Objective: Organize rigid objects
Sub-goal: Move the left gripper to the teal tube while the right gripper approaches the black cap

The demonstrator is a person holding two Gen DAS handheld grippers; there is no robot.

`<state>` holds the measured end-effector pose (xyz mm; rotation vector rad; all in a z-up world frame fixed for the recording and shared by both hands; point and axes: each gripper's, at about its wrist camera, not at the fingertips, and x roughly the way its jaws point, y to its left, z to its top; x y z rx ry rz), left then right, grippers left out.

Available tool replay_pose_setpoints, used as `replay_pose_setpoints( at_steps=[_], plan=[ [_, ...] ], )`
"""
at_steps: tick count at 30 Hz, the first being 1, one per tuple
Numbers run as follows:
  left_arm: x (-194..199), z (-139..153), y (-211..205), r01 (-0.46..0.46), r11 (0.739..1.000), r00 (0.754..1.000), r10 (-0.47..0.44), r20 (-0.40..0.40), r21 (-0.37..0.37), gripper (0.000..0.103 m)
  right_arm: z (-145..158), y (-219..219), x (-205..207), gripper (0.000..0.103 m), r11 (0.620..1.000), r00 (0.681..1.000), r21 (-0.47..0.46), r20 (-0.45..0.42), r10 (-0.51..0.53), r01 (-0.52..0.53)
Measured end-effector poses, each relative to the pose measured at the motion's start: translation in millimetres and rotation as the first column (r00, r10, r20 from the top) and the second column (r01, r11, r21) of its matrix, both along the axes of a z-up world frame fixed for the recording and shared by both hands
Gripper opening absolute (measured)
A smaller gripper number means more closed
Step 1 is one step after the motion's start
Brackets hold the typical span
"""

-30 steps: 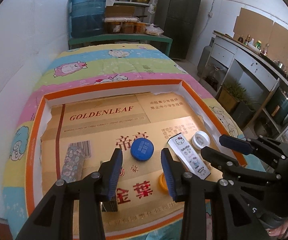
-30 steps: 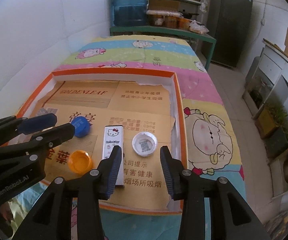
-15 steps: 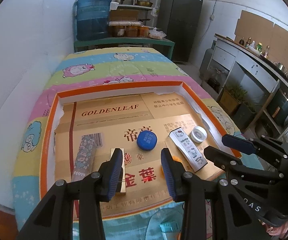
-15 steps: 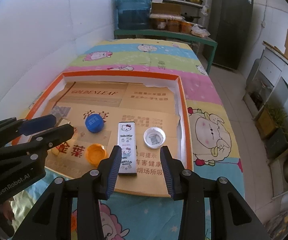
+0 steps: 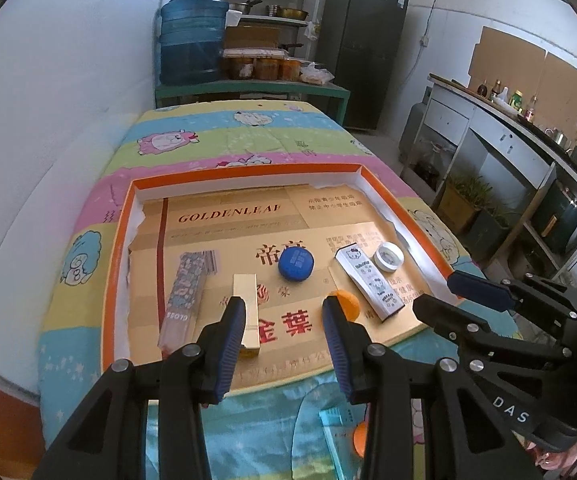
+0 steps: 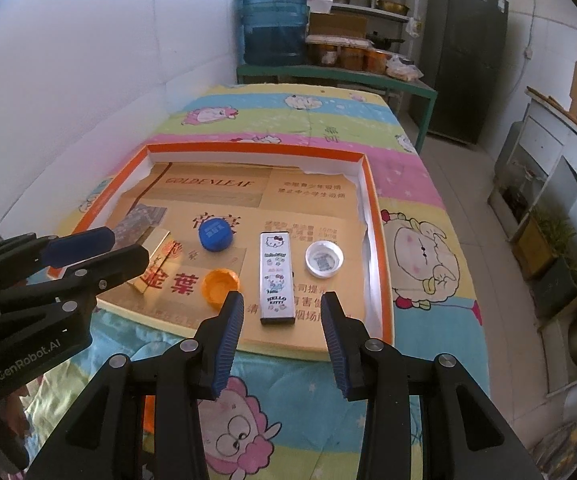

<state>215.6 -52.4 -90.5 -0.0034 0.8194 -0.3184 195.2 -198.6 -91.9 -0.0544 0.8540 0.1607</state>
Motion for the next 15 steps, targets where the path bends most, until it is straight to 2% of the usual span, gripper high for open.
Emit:
replay_pose_setpoints(
  at_steps=[15],
  plan=[
    [-32, -5, 19, -0.01, 1.0, 1.0, 0.01, -0.008, -0.021, 0.04, 4, 7, -36, 0.041, 1.0, 1.0, 0.014, -0.001, 0.015, -0.015]
  ],
)
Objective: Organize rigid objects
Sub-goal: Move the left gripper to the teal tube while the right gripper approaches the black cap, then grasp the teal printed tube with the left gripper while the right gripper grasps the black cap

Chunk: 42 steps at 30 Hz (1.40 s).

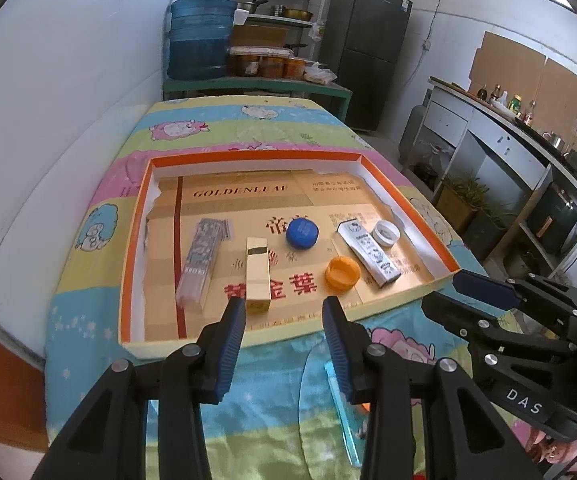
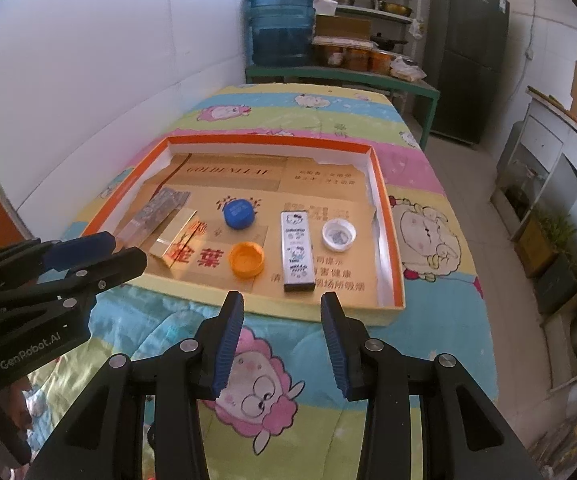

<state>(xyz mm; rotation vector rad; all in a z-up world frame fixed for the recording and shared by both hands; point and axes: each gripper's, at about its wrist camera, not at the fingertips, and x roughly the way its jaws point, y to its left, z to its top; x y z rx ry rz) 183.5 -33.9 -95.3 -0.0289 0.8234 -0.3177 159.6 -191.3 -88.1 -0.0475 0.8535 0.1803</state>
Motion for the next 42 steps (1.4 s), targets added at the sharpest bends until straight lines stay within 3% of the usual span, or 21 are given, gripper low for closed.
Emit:
replay_pose_setpoints(
  at_steps=[25, 42],
  plan=[
    [-51, -22, 10, 0.0, 1.0, 1.0, -0.001, -0.028, -0.028, 0.04, -28, 24, -66, 0.041, 0.993, 0.994, 0.084, -0.055, 0.091, -0.086],
    [-62, -31, 15, 0.0, 0.999, 0.999, -0.001, -0.047, -0.034, 0.04, -42, 37, -78, 0.045, 0.984, 0.987, 0.12, -0.078, 0.138, -0.128]
  ],
)
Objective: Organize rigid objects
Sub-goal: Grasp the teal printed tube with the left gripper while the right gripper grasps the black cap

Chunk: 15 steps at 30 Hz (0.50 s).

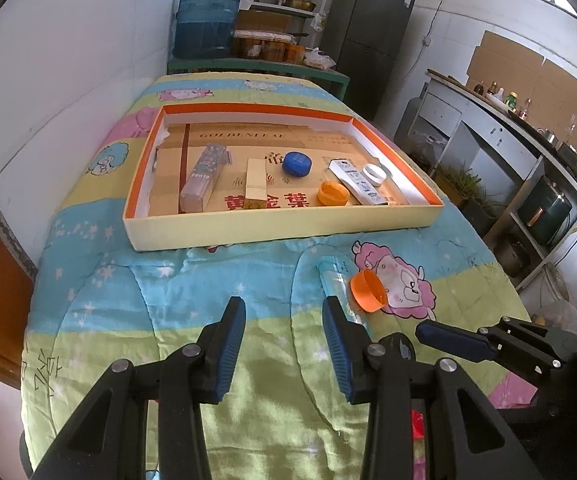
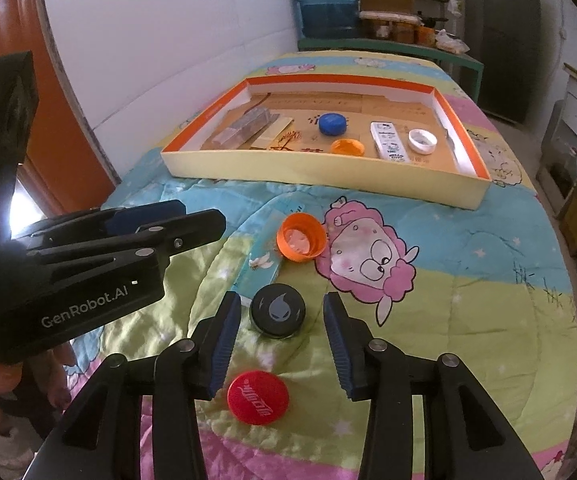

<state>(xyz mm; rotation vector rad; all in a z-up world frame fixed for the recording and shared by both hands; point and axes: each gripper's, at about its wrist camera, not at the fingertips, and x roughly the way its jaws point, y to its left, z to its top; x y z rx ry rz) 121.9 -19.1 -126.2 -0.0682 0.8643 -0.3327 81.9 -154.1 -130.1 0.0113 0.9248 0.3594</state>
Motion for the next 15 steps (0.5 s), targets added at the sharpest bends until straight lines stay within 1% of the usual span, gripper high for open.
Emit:
replay_pose_setpoints(
  at_steps=[7, 10, 15],
  plan=[
    [-1, -1, 0, 0.005, 1.0, 1.0, -0.005, -0.004, -0.002, 0.04, -6, 1, 2, 0.044, 0.999, 1.0, 0.025, -0.015, 0.02, -0.02],
    [-1, -2, -4, 0.019, 1.0, 1.0, -0.019, -0.009, 0.0, 0.04, -8, 0, 2, 0.031, 1.0, 1.0, 0.022, -0.018, 0.018, -0.017],
    [-2, -5, -18, 0.056, 0.998, 0.998, -0.056, -0.023, 0.008, 0.04, -2, -9, -3, 0.031, 1.0, 1.0, 0.0, 0.012, -0.001, 0.001]
  ],
)
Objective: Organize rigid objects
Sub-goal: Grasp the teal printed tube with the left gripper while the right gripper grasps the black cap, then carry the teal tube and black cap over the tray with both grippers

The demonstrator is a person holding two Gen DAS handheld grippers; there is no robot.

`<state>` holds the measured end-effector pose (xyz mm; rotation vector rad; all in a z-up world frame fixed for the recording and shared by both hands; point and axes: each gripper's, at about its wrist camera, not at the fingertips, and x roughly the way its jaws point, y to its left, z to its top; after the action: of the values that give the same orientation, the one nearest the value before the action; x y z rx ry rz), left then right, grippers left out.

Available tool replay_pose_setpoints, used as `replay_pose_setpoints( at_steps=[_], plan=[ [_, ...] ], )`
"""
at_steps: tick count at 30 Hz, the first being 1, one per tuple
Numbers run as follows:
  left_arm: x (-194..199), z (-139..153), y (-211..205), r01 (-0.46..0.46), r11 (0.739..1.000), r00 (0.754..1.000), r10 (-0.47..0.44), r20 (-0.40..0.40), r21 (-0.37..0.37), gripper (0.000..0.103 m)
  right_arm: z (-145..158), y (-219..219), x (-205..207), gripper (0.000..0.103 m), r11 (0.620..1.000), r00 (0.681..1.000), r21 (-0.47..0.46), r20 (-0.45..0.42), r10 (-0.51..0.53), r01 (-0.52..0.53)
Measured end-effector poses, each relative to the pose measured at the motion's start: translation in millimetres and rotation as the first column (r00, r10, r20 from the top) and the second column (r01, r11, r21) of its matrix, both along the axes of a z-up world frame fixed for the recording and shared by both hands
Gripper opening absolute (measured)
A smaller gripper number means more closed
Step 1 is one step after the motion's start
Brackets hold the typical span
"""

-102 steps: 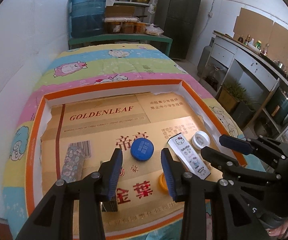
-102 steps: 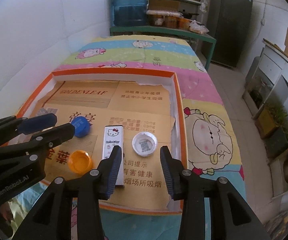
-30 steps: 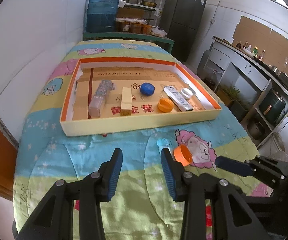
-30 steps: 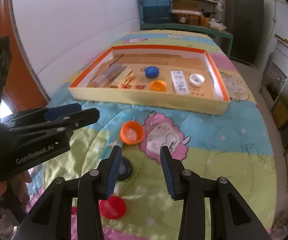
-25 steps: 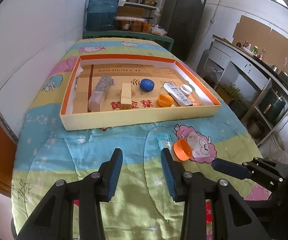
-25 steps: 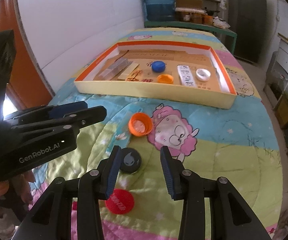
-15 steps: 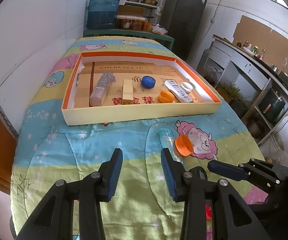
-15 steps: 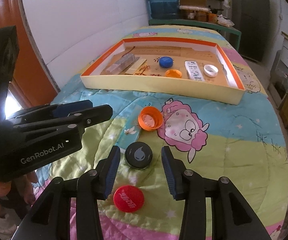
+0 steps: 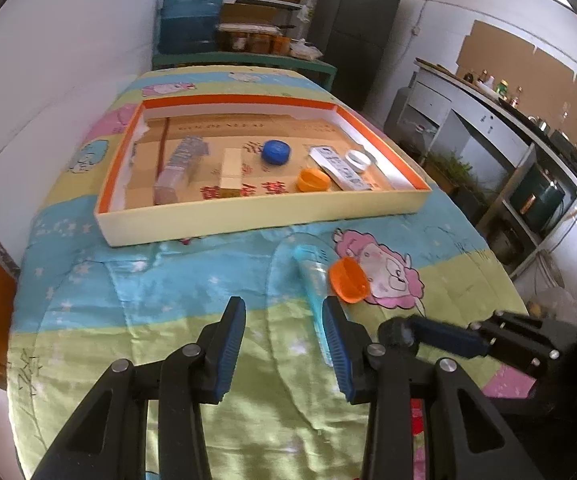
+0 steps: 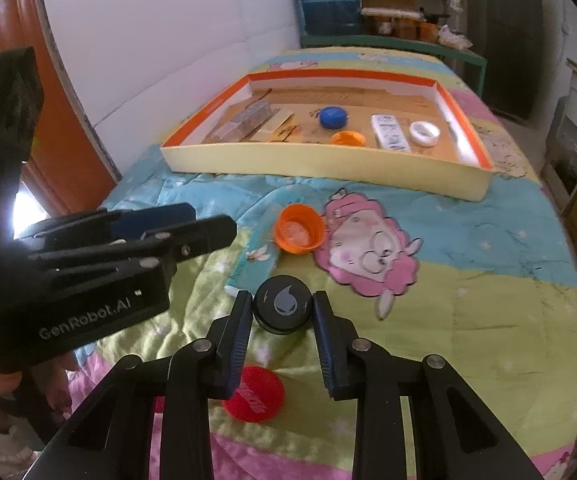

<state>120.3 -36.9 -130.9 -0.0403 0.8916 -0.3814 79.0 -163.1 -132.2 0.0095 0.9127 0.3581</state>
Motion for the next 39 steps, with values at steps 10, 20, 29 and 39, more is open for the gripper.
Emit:
replay_pose_setpoints(
  at_steps=[10, 20, 29, 39],
  plan=[
    [-2, -12, -40, 0.032, 0.994, 0.999, -0.031, -0.012, 0.105, 0.04, 2, -41, -6, 0.031, 0.994, 0.994, 0.001, 0.01, -0.113, 0.113],
    [5, -14, -43, 0.004, 0.986, 1.0, -0.005, 0.011, 0.168, 0.038, 0, -49, -7, 0.031, 0.992, 0.992, 0.029, 0.006, -0.124, 0.124],
    [5, -13, -28, -0.006, 0.993, 1.0, 0.004, 0.015, 0.114, 0.024, -3, -45, -3, 0.031, 0.993, 0.994, 0.037, 0.003, -0.108, 0.108],
    [3, -7, -14, -0.018, 0.998, 1.0, 0.017, 0.025, 0.054, 0.023, 0, -42, 0, 0.031, 0.994, 0.994, 0.033, 0.004, -0.108, 0.108]
  ],
)
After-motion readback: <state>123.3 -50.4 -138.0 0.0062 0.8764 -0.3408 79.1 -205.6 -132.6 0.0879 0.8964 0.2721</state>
